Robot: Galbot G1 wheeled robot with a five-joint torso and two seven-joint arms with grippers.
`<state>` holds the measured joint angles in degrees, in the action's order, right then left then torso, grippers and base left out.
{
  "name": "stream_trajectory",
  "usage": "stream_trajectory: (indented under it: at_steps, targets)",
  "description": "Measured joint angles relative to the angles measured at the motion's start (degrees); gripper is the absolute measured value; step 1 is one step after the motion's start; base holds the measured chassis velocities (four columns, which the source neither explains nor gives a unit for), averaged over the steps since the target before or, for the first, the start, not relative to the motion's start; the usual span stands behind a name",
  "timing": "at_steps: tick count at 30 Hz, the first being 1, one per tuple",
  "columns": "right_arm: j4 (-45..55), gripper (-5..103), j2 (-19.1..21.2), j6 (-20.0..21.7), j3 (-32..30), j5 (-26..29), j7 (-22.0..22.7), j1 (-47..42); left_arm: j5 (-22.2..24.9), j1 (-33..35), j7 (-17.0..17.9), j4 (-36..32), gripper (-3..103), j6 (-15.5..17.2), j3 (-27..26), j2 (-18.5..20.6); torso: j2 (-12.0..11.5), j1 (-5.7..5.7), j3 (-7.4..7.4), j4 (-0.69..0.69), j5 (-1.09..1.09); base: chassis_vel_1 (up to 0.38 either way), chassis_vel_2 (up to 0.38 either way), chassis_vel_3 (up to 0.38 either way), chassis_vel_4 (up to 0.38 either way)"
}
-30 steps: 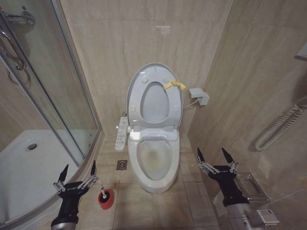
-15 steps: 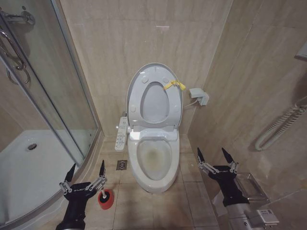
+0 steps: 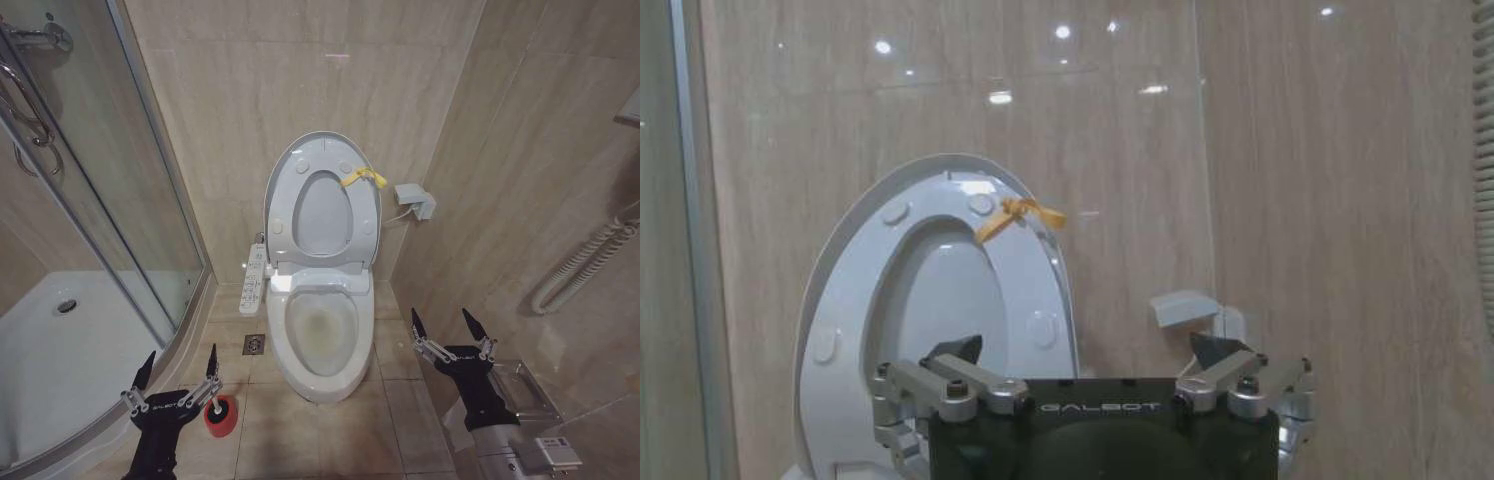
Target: Open the toilet lid, clean the toilet bowl with a toilet brush, close the toilet lid, and flush.
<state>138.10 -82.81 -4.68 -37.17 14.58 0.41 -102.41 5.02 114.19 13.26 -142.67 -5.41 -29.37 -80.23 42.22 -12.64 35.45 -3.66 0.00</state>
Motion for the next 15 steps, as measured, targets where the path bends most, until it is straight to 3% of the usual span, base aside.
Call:
stream_trajectory:
  at_steps: [9,15]
  targets:
    - [0.0,100,0.0,0.0,0.0,0.0,0.0,0.0,3.14,0.96,-6.96,-0.73,100,4.44,-6.81,1.84,0.0,0.0,0.0,-0.01,-0.01,0.0,0.0,0.0,0.0]
    - [0.0,100,0.0,0.0,0.0,0.0,0.0,0.0,3.17,0.92,-7.33,-0.74,100,4.67,-6.98,1.31,0.0,0.0,0.0,0.0,0.0,0.0,0.0,0.0,0.0]
